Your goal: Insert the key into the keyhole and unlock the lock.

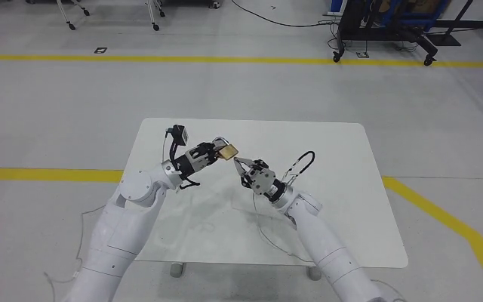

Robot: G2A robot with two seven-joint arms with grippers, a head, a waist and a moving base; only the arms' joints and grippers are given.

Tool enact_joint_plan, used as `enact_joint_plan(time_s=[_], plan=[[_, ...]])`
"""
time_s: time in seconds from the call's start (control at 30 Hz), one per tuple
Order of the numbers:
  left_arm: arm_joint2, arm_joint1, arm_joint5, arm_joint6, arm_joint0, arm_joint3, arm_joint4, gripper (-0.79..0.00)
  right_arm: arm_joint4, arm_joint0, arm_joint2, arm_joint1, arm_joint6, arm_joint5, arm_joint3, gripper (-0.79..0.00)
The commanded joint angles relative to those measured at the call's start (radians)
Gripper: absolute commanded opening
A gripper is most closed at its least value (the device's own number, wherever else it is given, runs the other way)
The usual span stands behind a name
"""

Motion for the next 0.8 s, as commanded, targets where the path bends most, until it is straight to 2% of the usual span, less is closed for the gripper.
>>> enact_joint_plan(time_s=[0.0,0.2,0.23,0.27,0.33,0.53,0.6,0.77], plan=[[-0.002,0.0,0.0,0.002,0.001,-0.001,0.001,-0.785,-0.002,0.005,0.003,0.001,0.006,-0.013,0.01,-0.785],[-0.004,0.0,0.007,0.007,0.002,-0.002,-0.001,-0.785,-0.065,-0.003,0.002,0.009,0.018,-0.045,-0.018,-0.785],[-0.004,0.0,0.012,0.008,0.001,-0.001,0.001,-0.785,-0.08,-0.005,0.002,0.01,0.016,-0.053,-0.024,-0.73],[-0.002,0.0,0.02,0.005,-0.001,0.0,0.001,-0.785,-0.097,-0.009,0.002,0.012,0.008,-0.063,-0.032,-0.613],[-0.001,-0.001,0.027,0.004,-0.004,0.001,-0.001,-0.785,-0.128,-0.017,0.001,0.015,-0.021,-0.088,-0.049,-0.52],[0.0,-0.001,0.047,0.003,-0.009,0.007,0.0,-0.785,-0.224,-0.034,-0.002,0.027,-0.049,-0.102,-0.101,-0.416],[0.002,0.0,0.063,-0.011,-0.014,0.01,0.009,-0.785,-0.254,-0.048,0.01,0.033,-0.061,-0.114,-0.127,-0.314],[0.027,0.002,0.116,-0.002,-0.028,0.006,0.095,-0.785,-0.299,-0.115,0.076,0.054,-0.092,-0.161,-0.218,-0.16]])
